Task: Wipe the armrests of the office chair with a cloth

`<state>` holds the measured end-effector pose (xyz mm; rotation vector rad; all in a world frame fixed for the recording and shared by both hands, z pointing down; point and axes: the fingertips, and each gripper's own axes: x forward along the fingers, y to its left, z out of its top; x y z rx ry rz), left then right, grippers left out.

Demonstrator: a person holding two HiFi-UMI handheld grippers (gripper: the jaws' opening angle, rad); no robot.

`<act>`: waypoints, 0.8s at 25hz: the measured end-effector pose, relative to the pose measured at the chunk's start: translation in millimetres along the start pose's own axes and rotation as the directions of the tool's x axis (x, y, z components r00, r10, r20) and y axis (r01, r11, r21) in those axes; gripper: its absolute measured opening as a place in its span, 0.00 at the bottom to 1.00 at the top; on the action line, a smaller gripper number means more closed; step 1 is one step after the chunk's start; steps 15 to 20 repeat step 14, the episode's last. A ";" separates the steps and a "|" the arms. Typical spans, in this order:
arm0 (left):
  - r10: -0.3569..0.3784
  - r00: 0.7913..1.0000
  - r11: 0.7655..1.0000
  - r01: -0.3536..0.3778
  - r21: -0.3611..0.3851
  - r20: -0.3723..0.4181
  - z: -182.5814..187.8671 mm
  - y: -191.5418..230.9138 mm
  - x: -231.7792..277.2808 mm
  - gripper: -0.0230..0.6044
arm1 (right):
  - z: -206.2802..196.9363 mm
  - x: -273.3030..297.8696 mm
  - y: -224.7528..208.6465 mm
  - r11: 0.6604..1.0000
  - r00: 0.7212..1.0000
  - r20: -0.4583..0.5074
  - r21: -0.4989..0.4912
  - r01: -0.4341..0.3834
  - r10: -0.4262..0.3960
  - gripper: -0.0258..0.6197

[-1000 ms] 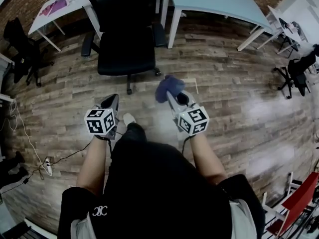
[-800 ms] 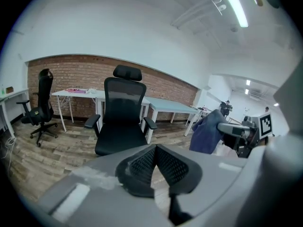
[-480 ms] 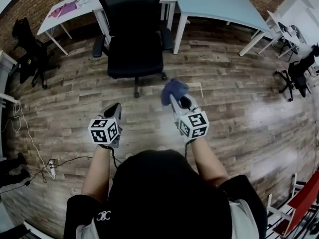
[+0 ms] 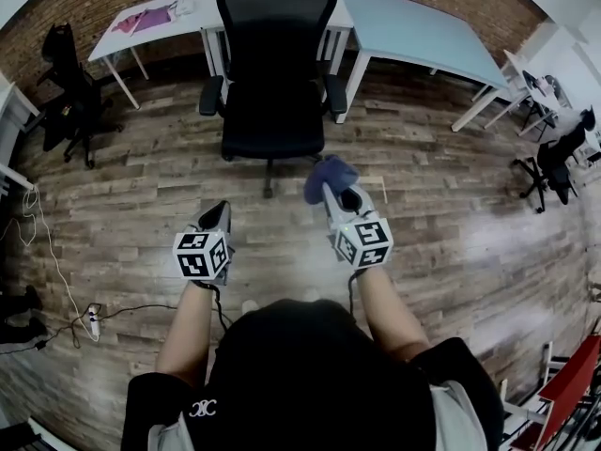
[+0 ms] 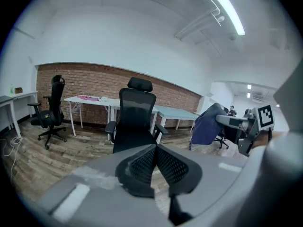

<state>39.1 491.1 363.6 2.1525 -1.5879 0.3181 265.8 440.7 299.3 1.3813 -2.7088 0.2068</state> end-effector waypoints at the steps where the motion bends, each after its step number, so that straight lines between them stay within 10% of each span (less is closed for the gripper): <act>1: -0.001 1.000 1.000 0.001 -0.001 0.006 1.9 1.7 -2.2 0.05 | 2.7 1.3 3.4 1.000 1.000 0.001 -0.006 -0.001 0.001 0.16; 20: -0.007 1.000 1.000 0.008 0.030 -0.008 -2.9 1.1 -14.6 0.05 | -7.4 -12.9 11.1 1.000 1.000 -0.025 -0.004 0.018 -0.018 0.15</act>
